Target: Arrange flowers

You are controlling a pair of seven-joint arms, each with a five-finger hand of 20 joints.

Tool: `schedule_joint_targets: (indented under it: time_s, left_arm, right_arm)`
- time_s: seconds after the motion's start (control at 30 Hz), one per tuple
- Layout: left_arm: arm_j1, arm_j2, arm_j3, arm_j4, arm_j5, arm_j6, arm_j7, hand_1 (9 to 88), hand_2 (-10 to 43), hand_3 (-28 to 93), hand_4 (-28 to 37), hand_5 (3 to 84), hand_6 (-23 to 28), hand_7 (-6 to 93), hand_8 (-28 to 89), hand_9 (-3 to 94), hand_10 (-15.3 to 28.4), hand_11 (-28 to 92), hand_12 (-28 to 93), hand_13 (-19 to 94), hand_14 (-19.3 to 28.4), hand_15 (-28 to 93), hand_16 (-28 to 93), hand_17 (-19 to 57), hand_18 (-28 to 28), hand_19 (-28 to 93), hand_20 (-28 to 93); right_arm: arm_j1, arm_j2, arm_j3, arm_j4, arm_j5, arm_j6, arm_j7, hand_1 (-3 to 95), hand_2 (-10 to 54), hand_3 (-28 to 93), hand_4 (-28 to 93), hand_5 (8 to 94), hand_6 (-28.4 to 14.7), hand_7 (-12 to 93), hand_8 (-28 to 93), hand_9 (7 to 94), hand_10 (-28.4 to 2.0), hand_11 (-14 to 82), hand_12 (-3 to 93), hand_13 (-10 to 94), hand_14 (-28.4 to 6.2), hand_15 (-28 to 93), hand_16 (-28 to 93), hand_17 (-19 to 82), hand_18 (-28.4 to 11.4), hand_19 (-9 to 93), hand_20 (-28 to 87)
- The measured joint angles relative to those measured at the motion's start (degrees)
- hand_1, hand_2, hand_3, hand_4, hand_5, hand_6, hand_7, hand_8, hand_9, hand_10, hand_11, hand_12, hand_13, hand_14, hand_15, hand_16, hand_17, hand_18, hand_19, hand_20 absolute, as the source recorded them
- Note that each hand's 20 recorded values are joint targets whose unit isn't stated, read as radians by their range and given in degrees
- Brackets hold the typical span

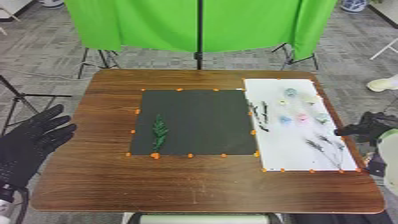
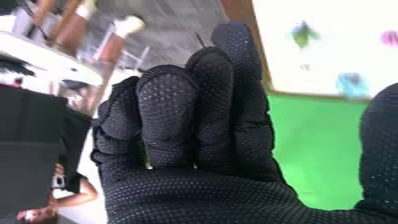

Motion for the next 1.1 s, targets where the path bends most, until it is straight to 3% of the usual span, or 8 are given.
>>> schedule_joint_targets:
  time_s: [0.2,0.4,0.57,0.73,0.83,0.9,1.1]
  left_arm:
    - [0.0,-0.12,0.01,0.00,0.06,-0.03,-0.09,25.0,-1.6,72,-25.7,34.3,3.2,19.6,-11,29.8,12.2,26,15,23,15.6,41,-2,-8.2,21.8,47,9]
    - [-0.1,-0.12,0.09,0.02,0.11,-0.09,-0.21,25.0,-1.4,71,-25.8,34.4,3.3,19.5,-11,29.9,12.2,26,15,23,15.5,41,-2,-8.3,21.8,47,9]
    - [-0.4,-0.04,0.20,0.09,0.13,-0.18,-0.68,25.0,-1.4,71,-25.7,34.4,3.3,19.4,-11,29.9,12.3,26,15,23,15.5,41,-2,-8.3,21.8,47,9]
    - [-0.7,0.06,0.27,0.11,0.15,-0.22,-0.97,24.9,-1.3,71,-25.7,34.6,3.3,19.5,-11,29.9,12.3,26,15,23,15.5,41,-2,-8.3,21.8,47,8]
    - [-0.7,0.14,0.27,0.11,0.15,-0.21,-1.10,24.9,-1.3,71,-25.7,34.6,3.3,19.5,-11,29.9,12.2,26,15,23,15.5,41,-2,-8.3,21.8,47,8]
    - [-0.7,0.20,0.27,0.11,0.15,-0.21,-1.13,24.9,-1.3,71,-25.8,34.6,3.3,19.5,-11,29.9,12.2,26,15,23,15.5,40,-2,-8.3,21.8,47,8]
    - [-0.7,0.50,0.49,0.16,0.14,-0.21,-1.15,24.9,-1.3,71,-25.9,34.7,3.3,19.5,-11,30.0,12.3,26,15,23,15.6,40,-2,-8.3,21.8,47,8]
  right_arm:
    - [-4.4,-1.5,-0.4,0.6,-1.3,1.7,-0.2,9.1,-8.6,72,-28,65.7,-3.2,45,-19,71.8,-12.6,58.7,35.7,66,-11.3,77,29,32,-20.6,90,37]
    - [-7.6,-2.8,-2.2,2.0,-5.7,8.5,-1.2,11.8,-9.3,72,-28,65.7,-2.4,47,-19,72.2,-11.9,59.2,35.5,67,-10.6,77,29,33,-20.4,91,36]
    - [-8.4,-2.7,-4.9,3.8,-10.2,14.3,-1.6,18.9,-9.5,70,-28,66.4,-1.2,49,-21,73.3,-11.0,59.9,35.2,68,-10.1,77,29,34,-20.1,91,36]
    - [-9.7,-2.5,-5.9,4.5,-11.6,19.5,-1.6,32.3,-9.5,71,-28,69.6,1.3,52,-24,76.8,-9.3,60.5,35.0,71,-8.7,77,30,36,-19.5,93,36]
    - [-10.1,-2.5,-6.3,4.6,-12.4,20.7,-2.0,40.1,-9.5,66,-28,71.3,1.2,53,-9,79.5,-8.6,60.1,35.4,73,-8.2,77,30,37,-19.3,93,37]
    - [-10.1,-2.5,-6.5,4.6,-12.8,21.0,-2.9,42.6,-9.5,65,-28,72.2,1.0,54,-6,80.9,-8.4,60.1,35.5,74,-7.8,77,30,38,-19.2,93,37]
    - [-9.6,-2.4,-8.3,4.7,-15.6,23.0,-7.8,43.3,-9.3,78,-28,77.1,0.0,56,-1,86.2,-8.0,61.2,36.2,79,-7.8,78,31,41,-19.7,93,44]
